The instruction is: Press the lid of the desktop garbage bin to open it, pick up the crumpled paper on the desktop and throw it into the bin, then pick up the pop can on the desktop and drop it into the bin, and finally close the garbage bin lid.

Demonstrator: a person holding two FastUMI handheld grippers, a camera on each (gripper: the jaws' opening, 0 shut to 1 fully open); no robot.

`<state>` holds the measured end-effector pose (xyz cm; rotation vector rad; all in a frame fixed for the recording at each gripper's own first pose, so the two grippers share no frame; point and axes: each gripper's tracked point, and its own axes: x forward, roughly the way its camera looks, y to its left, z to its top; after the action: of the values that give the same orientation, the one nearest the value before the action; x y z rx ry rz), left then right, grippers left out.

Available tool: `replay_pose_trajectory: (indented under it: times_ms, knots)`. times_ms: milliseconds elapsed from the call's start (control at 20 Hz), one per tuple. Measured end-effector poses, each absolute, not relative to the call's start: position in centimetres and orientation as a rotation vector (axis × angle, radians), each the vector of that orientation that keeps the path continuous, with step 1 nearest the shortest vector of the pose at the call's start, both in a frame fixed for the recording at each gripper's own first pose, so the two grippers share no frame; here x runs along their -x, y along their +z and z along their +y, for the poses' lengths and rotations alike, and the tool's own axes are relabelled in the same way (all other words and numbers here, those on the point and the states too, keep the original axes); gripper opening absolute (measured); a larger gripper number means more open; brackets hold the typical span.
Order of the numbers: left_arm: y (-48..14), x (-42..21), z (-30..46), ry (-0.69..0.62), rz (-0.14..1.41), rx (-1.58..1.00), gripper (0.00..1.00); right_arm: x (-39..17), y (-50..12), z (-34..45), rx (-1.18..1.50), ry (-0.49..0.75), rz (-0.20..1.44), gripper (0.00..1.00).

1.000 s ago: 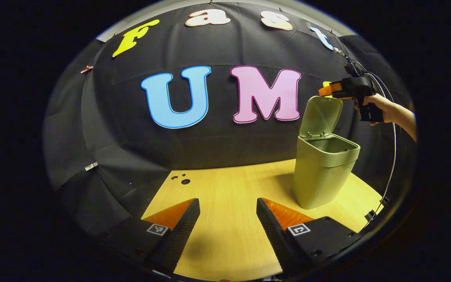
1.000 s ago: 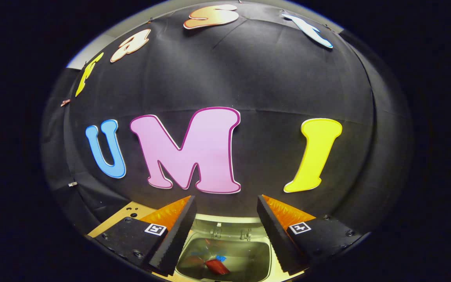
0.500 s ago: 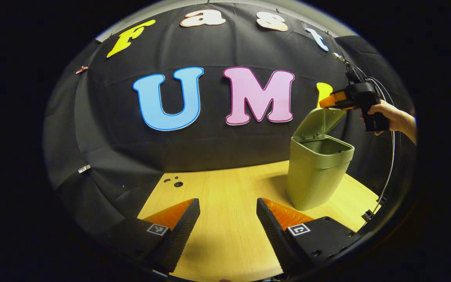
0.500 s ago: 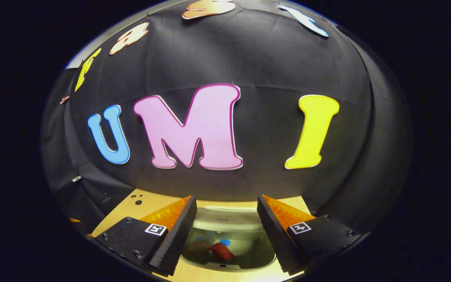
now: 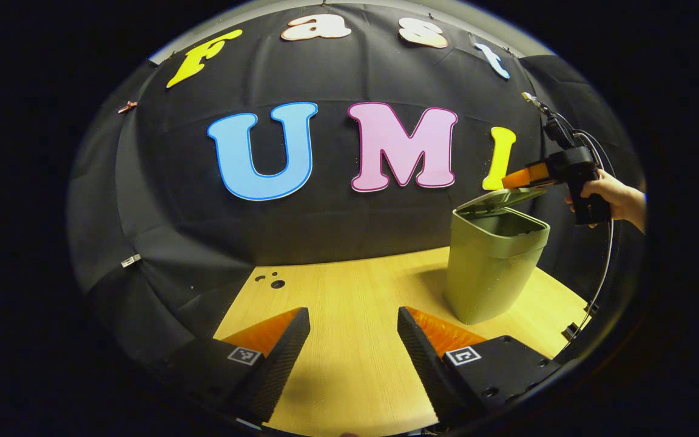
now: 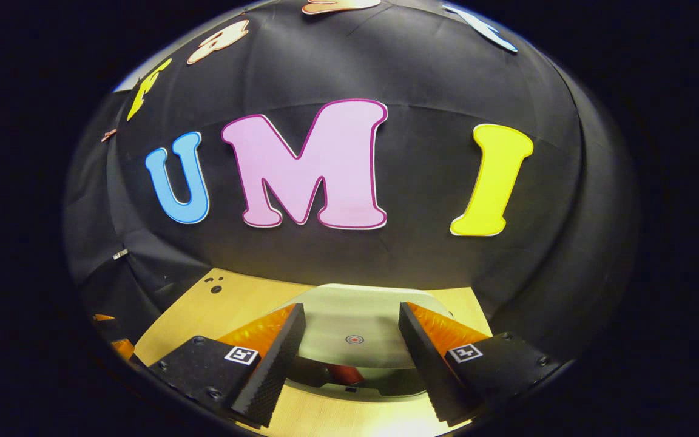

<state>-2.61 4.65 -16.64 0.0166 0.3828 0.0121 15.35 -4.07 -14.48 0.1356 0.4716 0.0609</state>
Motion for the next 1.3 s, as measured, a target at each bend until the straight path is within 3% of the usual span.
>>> replay_pose_trajectory:
  times_ms: [950, 1300]
  knots:
    - [-17.4, 2.2, 4.5, 0.017, 0.402, -0.018, 0.94, -11.8, -21.0, -2.8, -0.118, 0.095, 0.611, 0.98]
    - [-17.8, 1.9, 4.3, 0.016, 0.412, -0.012, 0.94, -11.5, -21.2, -2.7, -0.108, 0.096, 0.572, 0.98]
